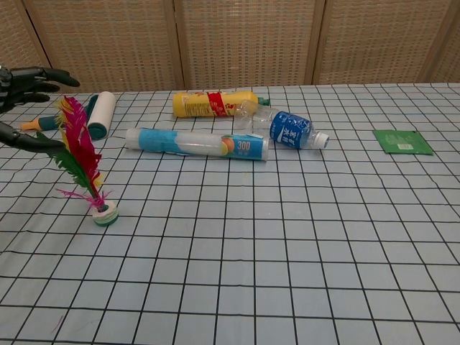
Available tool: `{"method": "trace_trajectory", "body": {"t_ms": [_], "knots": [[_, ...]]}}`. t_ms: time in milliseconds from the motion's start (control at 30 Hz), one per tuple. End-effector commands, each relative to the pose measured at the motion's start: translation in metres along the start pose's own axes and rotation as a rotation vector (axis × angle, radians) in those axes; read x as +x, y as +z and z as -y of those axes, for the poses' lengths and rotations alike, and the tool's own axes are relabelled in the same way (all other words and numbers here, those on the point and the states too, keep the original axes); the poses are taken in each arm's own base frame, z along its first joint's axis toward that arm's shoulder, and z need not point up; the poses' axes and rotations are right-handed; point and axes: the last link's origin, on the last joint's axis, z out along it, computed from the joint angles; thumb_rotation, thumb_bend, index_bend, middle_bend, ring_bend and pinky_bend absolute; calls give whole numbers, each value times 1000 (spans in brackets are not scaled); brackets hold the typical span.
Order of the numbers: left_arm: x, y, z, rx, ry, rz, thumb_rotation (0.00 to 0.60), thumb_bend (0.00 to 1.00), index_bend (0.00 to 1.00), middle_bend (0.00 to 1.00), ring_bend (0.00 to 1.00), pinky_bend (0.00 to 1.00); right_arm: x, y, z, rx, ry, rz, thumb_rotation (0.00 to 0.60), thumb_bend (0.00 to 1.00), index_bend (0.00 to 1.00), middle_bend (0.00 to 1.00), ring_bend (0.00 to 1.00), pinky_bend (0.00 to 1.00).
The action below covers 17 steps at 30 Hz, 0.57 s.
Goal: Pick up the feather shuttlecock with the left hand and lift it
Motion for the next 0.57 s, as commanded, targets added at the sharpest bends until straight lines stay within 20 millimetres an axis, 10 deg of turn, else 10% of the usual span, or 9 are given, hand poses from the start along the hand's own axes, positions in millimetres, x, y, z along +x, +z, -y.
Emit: {"method": "trace_trajectory", "body": {"t_ms": [33,267,567], "knots": [[22,-34,6,-18,386,-141,600,0,149,0,0,0,-1,0,1,3,-8,2,600,76,35,0,0,146],[28,-93,28,130,713,-242,600,3,94,0,0,0,-3,-1,4,7,-51,2,600,76,35,0,0,125],[36,-123,36,141,733,-252,600,3,90,0,0,0,-4,-3,8,12,-65,2,600,76,35,0,0,125]]}}
